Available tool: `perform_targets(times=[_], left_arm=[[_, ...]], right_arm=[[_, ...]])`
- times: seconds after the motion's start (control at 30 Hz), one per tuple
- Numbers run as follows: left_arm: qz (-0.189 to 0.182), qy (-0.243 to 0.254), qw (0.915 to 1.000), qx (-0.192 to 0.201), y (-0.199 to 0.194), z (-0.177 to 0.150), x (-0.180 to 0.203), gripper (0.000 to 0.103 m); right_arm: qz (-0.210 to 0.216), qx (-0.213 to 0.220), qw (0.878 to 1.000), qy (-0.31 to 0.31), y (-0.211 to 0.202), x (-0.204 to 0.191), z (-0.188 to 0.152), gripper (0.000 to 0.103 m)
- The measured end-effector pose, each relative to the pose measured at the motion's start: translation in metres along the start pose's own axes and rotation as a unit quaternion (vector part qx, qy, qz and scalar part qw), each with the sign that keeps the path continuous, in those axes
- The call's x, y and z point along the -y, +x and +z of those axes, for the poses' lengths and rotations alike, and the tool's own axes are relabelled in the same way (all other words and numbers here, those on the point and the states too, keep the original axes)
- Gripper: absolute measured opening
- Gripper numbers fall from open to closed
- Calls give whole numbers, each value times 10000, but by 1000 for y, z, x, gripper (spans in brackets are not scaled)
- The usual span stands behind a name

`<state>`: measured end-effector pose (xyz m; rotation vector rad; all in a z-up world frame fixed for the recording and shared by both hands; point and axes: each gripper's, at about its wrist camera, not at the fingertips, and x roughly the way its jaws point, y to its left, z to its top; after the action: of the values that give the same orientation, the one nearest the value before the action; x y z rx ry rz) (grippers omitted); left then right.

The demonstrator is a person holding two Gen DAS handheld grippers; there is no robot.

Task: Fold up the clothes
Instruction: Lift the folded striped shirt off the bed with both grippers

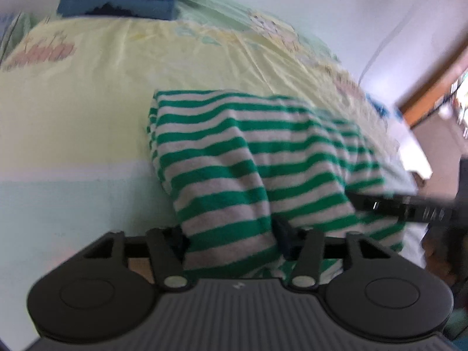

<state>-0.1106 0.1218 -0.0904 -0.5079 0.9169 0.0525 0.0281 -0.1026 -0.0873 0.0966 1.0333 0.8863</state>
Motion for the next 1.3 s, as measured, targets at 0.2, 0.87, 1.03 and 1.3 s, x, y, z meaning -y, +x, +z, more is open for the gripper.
perform_targets(times=[0.2, 0.87, 1.03, 1.3], left_arm=[[-45, 65, 10000, 47, -1, -1, 3, 40], [-68, 444, 9970, 637, -31, 9, 10, 31], [-22, 579, 9949, 822, -44, 15, 15, 31], [304, 534, 9973, 400, -18, 3, 4, 35]], right_arm=[[55, 77, 9999, 54, -4, 4, -4, 60], [382, 472, 9981, 70, -20, -5, -2, 41], [522, 595, 9968, 102, -22, -9, 2, 41], [50, 319, 9991, -283, -5, -15, -4, 45]])
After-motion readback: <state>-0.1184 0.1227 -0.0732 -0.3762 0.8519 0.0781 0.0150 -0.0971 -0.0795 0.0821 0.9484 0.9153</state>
